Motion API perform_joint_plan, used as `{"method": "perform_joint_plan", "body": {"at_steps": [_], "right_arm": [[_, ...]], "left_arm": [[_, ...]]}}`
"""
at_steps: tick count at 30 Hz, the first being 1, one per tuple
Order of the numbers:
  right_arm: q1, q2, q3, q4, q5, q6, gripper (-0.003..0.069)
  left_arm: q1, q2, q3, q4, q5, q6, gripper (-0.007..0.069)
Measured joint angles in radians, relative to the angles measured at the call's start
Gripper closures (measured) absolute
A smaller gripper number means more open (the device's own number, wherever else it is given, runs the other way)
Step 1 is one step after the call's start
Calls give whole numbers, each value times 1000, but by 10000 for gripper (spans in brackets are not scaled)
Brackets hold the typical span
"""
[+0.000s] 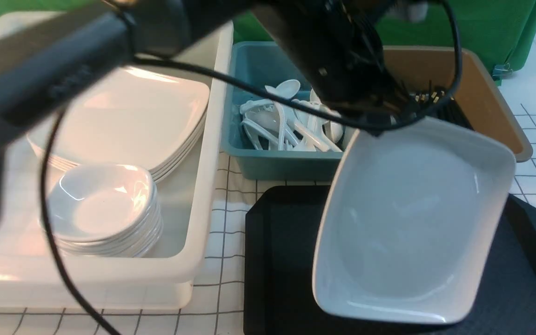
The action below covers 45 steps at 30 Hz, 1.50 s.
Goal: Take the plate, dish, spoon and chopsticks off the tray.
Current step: Use the left arm to put the plate into the large storage box on the left
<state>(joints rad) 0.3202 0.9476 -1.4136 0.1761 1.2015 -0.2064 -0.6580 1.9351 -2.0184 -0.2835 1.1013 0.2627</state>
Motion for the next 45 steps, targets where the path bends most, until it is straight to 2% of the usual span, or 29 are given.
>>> {"method": "perform_joint_plan", "body": {"at_steps": [4, 7, 9, 12, 16, 20, 22, 23, 24, 28, 33, 38, 41, 45], "right_arm": [[0, 10, -37, 115, -17, -69, 652], [0, 47, -62, 212, -34, -139, 652], [0, 98, -83, 288, -41, -194, 652], [14, 169, -108, 359, -44, -240, 653], [86, 274, -169, 379, -48, -255, 653], [182, 357, -254, 361, -54, -257, 653], [221, 389, -290, 335, -67, -240, 653], [229, 397, -298, 333, -68, -236, 653], [266, 435, -335, 305, -79, -228, 653], [323, 505, -394, 262, -102, -212, 653], [358, 568, -433, 217, -146, -191, 653], [359, 598, -437, 201, -153, -188, 653], [360, 598, -438, 201, -153, -188, 653], [360, 598, -438, 197, -153, -187, 653]], "left_arm": [[45, -76, 0, -7, -2, 6, 612], [121, -142, 0, -27, -5, 10, 612], [207, -180, 0, -52, -5, 12, 612], [346, -217, 0, -101, -5, 18, 612], [619, -240, 0, -230, -5, 23, 611], [875, -234, 0, -383, -3, 47, 607], [965, -227, 0, -419, -3, 48, 608], [973, -226, 0, -421, -3, 48, 608], [1049, -219, 18, -439, -8, 49, 608], [1126, -206, 105, -445, -65, 50, 608], [1138, -186, 278, -475, -209, 75, 606], [1138, -137, 459, -672, -338, 198, 603], [1138, -108, 492, -730, -353, 241, 603], [1137, -62, 499, -743, -364, 264, 603]]}}
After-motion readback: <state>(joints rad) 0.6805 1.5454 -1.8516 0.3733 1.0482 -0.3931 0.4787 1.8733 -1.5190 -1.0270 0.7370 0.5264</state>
